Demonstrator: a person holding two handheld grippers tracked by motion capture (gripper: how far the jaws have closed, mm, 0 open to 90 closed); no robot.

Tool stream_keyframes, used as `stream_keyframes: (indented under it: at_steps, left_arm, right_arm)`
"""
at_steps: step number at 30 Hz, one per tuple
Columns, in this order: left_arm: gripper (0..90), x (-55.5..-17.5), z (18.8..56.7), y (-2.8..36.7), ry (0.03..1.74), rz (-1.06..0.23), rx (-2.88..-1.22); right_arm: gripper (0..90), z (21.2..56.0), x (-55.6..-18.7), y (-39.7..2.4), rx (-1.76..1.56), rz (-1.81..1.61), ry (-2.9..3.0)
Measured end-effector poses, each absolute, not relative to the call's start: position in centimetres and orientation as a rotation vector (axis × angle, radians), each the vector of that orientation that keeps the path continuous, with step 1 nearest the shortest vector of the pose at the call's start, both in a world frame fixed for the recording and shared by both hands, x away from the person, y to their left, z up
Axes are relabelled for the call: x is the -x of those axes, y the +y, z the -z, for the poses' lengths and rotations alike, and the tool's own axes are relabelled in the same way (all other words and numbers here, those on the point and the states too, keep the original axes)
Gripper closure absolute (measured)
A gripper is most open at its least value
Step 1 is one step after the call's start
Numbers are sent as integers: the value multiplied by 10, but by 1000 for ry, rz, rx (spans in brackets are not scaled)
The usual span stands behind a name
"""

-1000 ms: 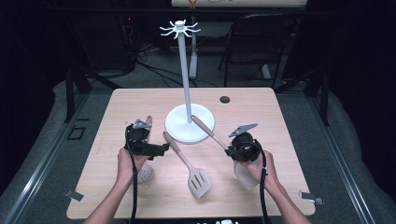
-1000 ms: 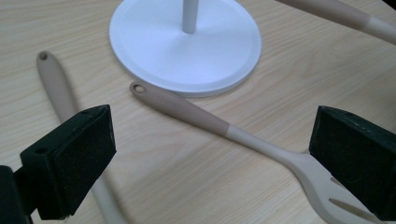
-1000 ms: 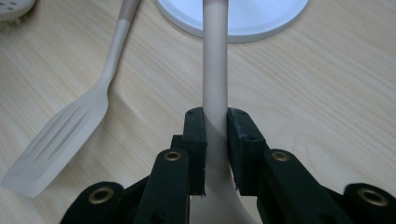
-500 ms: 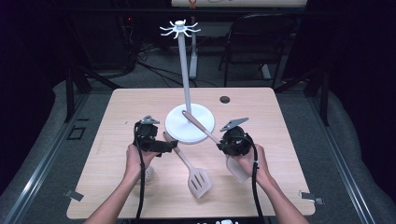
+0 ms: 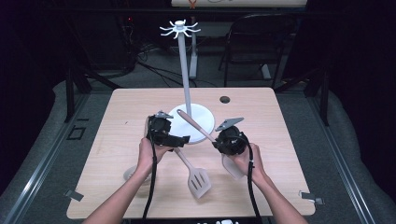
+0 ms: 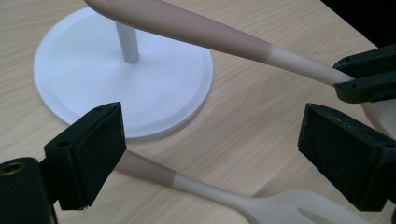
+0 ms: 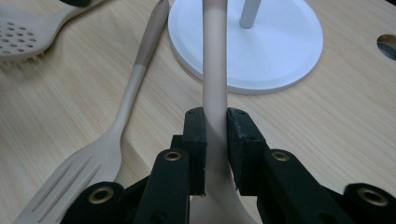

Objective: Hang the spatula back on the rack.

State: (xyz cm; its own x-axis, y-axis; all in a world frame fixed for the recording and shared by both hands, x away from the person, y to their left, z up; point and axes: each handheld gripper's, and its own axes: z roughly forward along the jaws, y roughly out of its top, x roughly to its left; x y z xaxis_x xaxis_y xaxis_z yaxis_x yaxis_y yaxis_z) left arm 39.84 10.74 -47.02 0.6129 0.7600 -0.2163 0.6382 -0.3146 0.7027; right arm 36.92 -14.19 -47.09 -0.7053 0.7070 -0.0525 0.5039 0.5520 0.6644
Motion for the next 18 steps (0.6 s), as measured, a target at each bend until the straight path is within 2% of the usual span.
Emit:
stream_keyframes:
  at_steps: [12,18]
  left_arm:
    - [153,-412,479,89,1088,7,-1946]
    - [210,-416,479,82,1080,32,-1919]
  right_arm:
    - [786,465,-361,-137,-963,-962,2420]
    - [786,466,-360,-135,-947,-955,2427]
